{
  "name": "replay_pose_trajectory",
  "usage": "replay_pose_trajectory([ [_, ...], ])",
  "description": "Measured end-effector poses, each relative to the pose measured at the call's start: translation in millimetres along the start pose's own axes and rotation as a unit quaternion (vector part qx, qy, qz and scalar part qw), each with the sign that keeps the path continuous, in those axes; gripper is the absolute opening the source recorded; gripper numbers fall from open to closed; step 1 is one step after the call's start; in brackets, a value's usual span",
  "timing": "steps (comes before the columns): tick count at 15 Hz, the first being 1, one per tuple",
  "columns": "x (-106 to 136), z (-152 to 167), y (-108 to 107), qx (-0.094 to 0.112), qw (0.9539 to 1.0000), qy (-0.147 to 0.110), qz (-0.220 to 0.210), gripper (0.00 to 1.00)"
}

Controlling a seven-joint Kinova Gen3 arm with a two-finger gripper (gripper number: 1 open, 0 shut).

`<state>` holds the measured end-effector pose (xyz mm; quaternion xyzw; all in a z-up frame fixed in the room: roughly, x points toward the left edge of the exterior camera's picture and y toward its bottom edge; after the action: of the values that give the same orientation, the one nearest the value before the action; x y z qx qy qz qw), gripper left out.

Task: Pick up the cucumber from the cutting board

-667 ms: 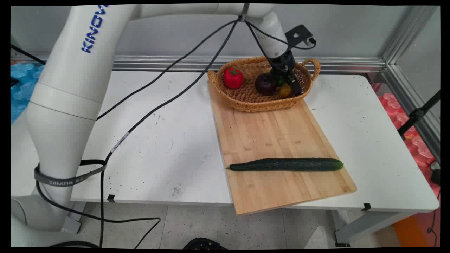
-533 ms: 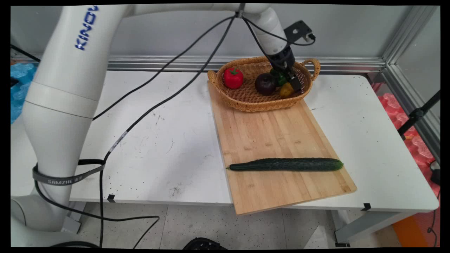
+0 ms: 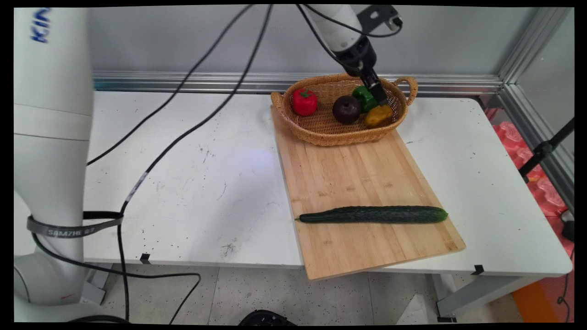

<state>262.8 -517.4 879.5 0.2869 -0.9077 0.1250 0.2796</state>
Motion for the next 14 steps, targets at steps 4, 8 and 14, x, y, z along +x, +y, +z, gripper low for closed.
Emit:
replay_pose_trajectory([
  [4,-17.4,-47.4,20.5,-0.007,0.9999,0.002,0.011,1.0],
  [8,-34.2,-81.4,36.6,-0.014,0.9997,-0.003,0.02,1.0],
  [14,-67.9,-137.2,69.1,-0.031,0.9985,-0.017,0.041,1.0],
])
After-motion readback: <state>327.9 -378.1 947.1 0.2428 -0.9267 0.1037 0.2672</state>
